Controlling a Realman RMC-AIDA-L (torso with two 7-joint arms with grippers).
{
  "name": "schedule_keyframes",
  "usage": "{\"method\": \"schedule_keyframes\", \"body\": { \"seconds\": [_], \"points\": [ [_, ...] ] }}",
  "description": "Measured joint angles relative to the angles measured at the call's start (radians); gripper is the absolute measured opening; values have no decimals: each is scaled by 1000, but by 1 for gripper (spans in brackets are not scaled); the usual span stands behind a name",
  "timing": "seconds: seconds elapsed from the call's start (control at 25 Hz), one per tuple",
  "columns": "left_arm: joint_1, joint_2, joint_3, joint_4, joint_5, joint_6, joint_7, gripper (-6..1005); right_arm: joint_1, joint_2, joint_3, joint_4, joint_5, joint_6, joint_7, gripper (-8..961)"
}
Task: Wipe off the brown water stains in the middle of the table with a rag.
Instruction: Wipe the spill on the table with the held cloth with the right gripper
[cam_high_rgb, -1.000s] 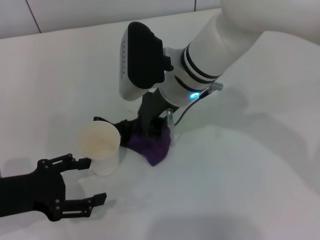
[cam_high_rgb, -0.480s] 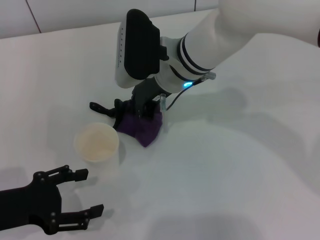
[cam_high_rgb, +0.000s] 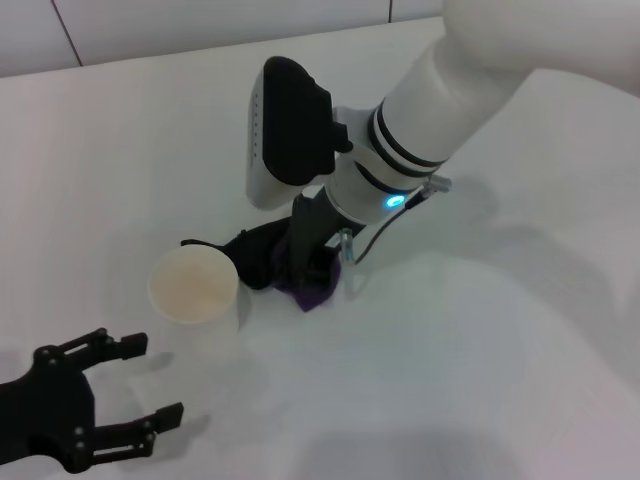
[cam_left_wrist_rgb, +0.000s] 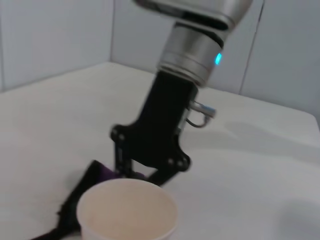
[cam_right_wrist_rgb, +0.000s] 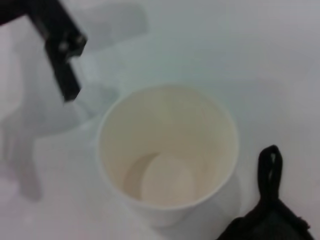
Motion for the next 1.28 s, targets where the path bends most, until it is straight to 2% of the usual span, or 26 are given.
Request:
{"method": "schedule_keyframes", "body": {
  "seconds": [0.2,0.36,0.68,1.08,1.28],
  "points": [
    [33,0,-18,16,-37,-7,31,876,-27,-3,3,-44,-6,-28,23,89],
    [35,-1,-59,17,-38,-7,50,876,-30,-6,4,-52,-11,-72,46,92],
    [24,0,-64,17,-36,-16,54,876,-23,-7,12,-54,-18,-118,49,99],
    [-16,1,-58,-2,-27,-20,55,876,-14,0,3,-39,-26,76,-22,108],
    [-27,0,-58,-4,-26,-20,55,876,21,0,-38,33,40,173,-73,112]
  ]
}}
